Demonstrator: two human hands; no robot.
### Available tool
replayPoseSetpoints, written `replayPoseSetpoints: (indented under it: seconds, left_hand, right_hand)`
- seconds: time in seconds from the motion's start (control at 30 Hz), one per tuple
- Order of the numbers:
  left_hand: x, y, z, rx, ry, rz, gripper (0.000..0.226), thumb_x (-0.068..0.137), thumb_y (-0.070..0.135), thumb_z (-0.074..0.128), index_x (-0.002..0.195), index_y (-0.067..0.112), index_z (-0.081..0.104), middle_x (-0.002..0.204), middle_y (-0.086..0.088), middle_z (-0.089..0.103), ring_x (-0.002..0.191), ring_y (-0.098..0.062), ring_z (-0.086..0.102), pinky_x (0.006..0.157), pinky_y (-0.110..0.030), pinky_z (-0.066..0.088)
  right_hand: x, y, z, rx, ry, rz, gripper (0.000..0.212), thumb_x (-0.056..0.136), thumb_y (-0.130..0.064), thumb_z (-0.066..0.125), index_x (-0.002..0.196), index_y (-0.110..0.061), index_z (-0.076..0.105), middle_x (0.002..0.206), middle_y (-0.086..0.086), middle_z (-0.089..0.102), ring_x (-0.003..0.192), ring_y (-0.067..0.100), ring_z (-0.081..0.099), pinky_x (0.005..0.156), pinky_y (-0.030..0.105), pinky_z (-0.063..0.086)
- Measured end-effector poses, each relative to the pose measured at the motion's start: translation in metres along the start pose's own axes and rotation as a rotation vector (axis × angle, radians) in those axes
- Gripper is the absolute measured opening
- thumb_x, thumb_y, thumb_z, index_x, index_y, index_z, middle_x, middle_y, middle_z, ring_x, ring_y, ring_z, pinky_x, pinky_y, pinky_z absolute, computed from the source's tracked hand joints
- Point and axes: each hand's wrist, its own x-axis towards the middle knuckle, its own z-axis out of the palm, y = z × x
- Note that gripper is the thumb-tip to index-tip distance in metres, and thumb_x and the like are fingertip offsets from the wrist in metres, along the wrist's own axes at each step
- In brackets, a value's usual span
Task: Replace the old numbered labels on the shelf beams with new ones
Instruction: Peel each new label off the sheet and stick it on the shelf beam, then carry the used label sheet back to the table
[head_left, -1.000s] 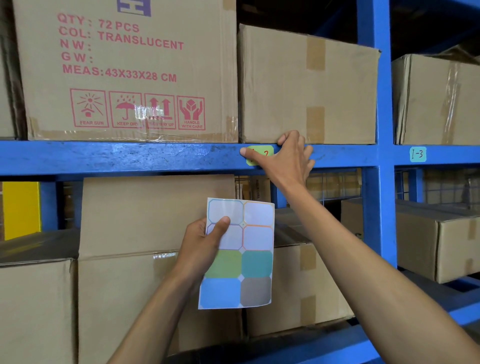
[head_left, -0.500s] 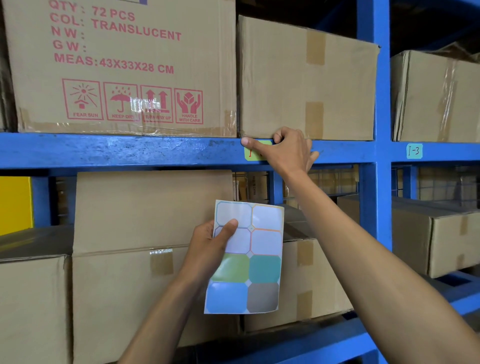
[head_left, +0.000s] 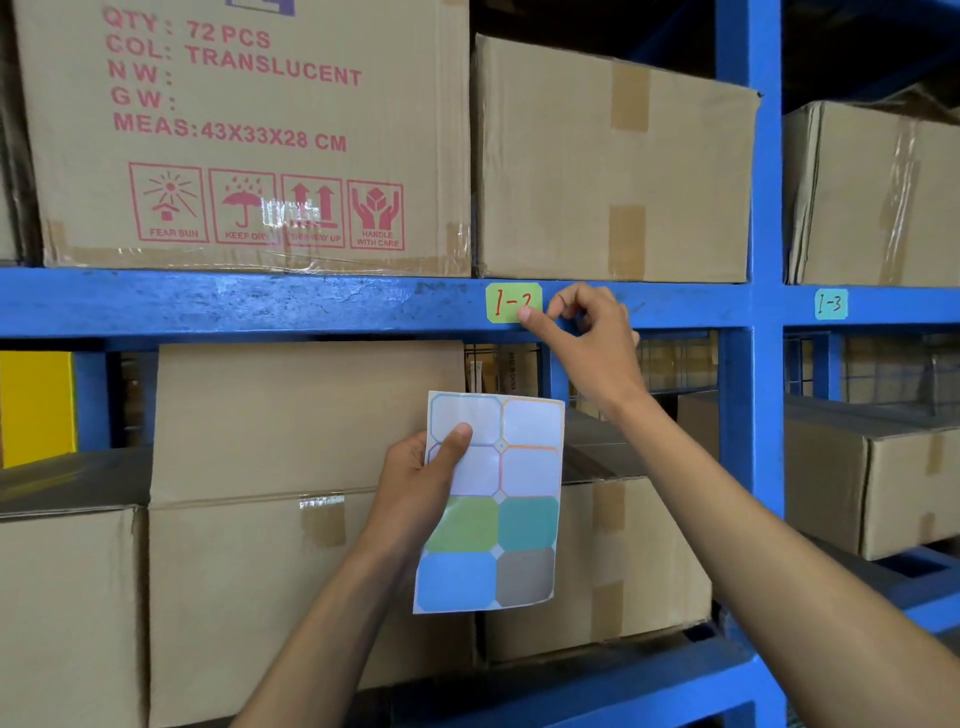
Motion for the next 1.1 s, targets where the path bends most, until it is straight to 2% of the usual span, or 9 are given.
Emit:
replayPoseSetpoints:
  seconds: [0.1, 0.17, 0.3, 0.37, 0.47, 0.6, 0.73, 0.9, 1.1]
  left_hand:
    - [0.005, 0.005, 0.007, -0.019, 0.016, 0.031, 0.025, 0.096, 0.035, 0.059, 0.096, 0.014, 0.074, 0.081, -0.003, 0.08, 0.069, -0.019, 0.076, 0.056, -0.031, 0.06]
    - [0.007, 0.007, 0.014, -0.04, 0.029, 0.053, 0.025, 0.095, 0.033, 0.06, 0.096, 0.012, 0.074, 0.081, -0.002, 0.08, 0.07, -0.018, 0.076, 0.06, -0.032, 0.061]
    - [0.004, 0.007, 0.031, -0.085, 0.024, 0.085, 0.022, 0.096, 0.031, 0.06, 0.087, 0.015, 0.073, 0.075, 0.003, 0.079, 0.066, -0.012, 0.074, 0.061, -0.03, 0.061]
    - [0.0, 0.005, 0.039, -0.096, 0.019, 0.071, 0.024, 0.095, 0.032, 0.06, 0.083, 0.016, 0.072, 0.07, 0.005, 0.078, 0.061, -0.01, 0.073, 0.054, -0.027, 0.06]
    - [-0.009, 0.001, 0.057, -0.112, 0.0, 0.026, 0.026, 0.095, 0.034, 0.061, 0.082, 0.015, 0.072, 0.068, 0.003, 0.077, 0.058, -0.013, 0.072, 0.049, -0.029, 0.059]
    - [-0.027, -0.008, 0.082, -0.109, -0.076, -0.013, 0.025, 0.092, 0.036, 0.064, 0.081, 0.016, 0.074, 0.071, 0.004, 0.078, 0.06, -0.011, 0.073, 0.048, -0.025, 0.056]
    - [-0.053, -0.021, 0.116, -0.106, -0.267, -0.058, 0.015, 0.089, 0.019, 0.07, 0.1, 0.011, 0.074, 0.086, 0.001, 0.08, 0.074, -0.012, 0.076, 0.055, -0.021, 0.055]
    - [-0.091, -0.035, 0.178, -0.088, -0.446, -0.126, 0.014, 0.087, 0.008, 0.07, 0.1, 0.009, 0.074, 0.098, -0.01, 0.079, 0.087, -0.026, 0.075, 0.077, -0.039, 0.061]
    - [-0.151, -0.041, 0.264, -0.076, -0.698, -0.127, 0.011, 0.087, 0.007, 0.07, 0.086, 0.017, 0.075, 0.077, 0.005, 0.079, 0.066, -0.008, 0.072, 0.057, -0.021, 0.056]
  right_hand:
    - [-0.017, 0.007, -0.016, 0.117, -0.019, -0.063, 0.026, 0.085, -0.031, 0.074, 0.076, -0.014, 0.056, 0.08, 0.001, 0.054, 0.081, 0.018, 0.048, 0.079, 0.04, 0.043]
    - [-0.026, 0.012, -0.028, 0.238, -0.111, 0.013, 0.024, 0.086, -0.028, 0.073, 0.084, -0.009, 0.058, 0.073, 0.004, 0.053, 0.073, 0.019, 0.047, 0.071, 0.039, 0.041]
    - [-0.045, 0.03, -0.052, 0.258, -0.317, 0.211, 0.036, 0.086, -0.032, 0.073, 0.113, -0.015, 0.059, 0.08, 0.013, 0.068, 0.073, 0.018, 0.059, 0.071, 0.035, 0.05]
    - [-0.055, 0.037, -0.066, 0.308, -0.439, 0.284, 0.031, 0.087, -0.025, 0.073, 0.113, -0.013, 0.063, 0.078, 0.01, 0.074, 0.064, 0.014, 0.062, 0.061, 0.029, 0.05]
    - [-0.072, 0.049, -0.09, 0.283, -0.546, 0.327, 0.019, 0.088, -0.015, 0.07, 0.102, -0.002, 0.07, 0.082, 0.023, 0.071, 0.059, 0.013, 0.059, 0.057, 0.028, 0.046]
    - [-0.096, 0.063, -0.121, 0.306, -0.463, 0.387, 0.01, 0.088, -0.014, 0.071, 0.078, -0.013, 0.074, 0.065, 0.005, 0.067, 0.053, 0.01, 0.054, 0.052, 0.026, 0.045]
    - [-0.122, 0.077, -0.166, 0.298, -0.323, 0.462, 0.024, 0.087, -0.015, 0.073, 0.093, 0.008, 0.066, 0.076, 0.024, 0.059, 0.053, 0.014, 0.054, 0.045, 0.024, 0.047]
    - [-0.165, 0.081, -0.247, 0.24, -0.199, 0.572, 0.008, 0.085, -0.015, 0.074, 0.083, -0.008, 0.071, 0.063, 0.007, 0.065, 0.045, 0.01, 0.055, 0.041, 0.022, 0.047]
    - [-0.229, 0.062, -0.357, 0.063, -0.038, 0.724, 0.023, 0.085, -0.015, 0.074, 0.097, 0.004, 0.067, 0.078, 0.015, 0.07, 0.045, 0.012, 0.056, 0.04, 0.022, 0.046]
